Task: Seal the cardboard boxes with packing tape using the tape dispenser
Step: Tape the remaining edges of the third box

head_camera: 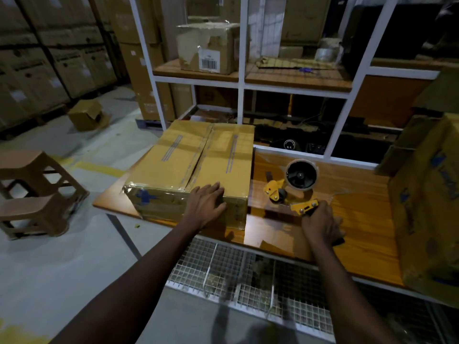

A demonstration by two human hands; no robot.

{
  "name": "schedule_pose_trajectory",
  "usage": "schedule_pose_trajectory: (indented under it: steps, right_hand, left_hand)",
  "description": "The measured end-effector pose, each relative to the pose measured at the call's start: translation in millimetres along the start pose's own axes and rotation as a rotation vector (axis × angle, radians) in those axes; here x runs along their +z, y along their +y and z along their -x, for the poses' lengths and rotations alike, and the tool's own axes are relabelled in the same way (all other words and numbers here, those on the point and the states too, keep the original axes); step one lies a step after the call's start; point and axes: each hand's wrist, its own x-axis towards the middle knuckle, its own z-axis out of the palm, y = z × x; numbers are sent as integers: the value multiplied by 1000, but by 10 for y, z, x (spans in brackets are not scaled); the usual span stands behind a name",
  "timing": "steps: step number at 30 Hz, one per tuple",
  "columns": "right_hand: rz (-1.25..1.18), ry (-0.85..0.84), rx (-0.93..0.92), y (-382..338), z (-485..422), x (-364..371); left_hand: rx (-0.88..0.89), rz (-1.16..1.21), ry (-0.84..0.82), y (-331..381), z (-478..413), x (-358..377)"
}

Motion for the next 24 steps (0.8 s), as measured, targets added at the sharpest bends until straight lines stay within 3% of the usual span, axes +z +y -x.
schedule_pose_trajectory:
  steps: [14, 17, 21, 24]
  right_hand:
    - [-30, 146, -298, -1991, 335, 121]
    - [-32, 139, -324, -2354, 526, 345]
    - [-45, 119, -361, -2680, 722, 634]
    - [-24, 122, -352, -2827, 820, 797]
  left_hand:
    - [-360, 556, 399, -2005, 285, -487]
    - [-368, 593, 381, -2401, 381, -351]
    - [-483, 834, 227, -2765, 390, -152]
    - [-432, 868, 228, -2844, 441, -61]
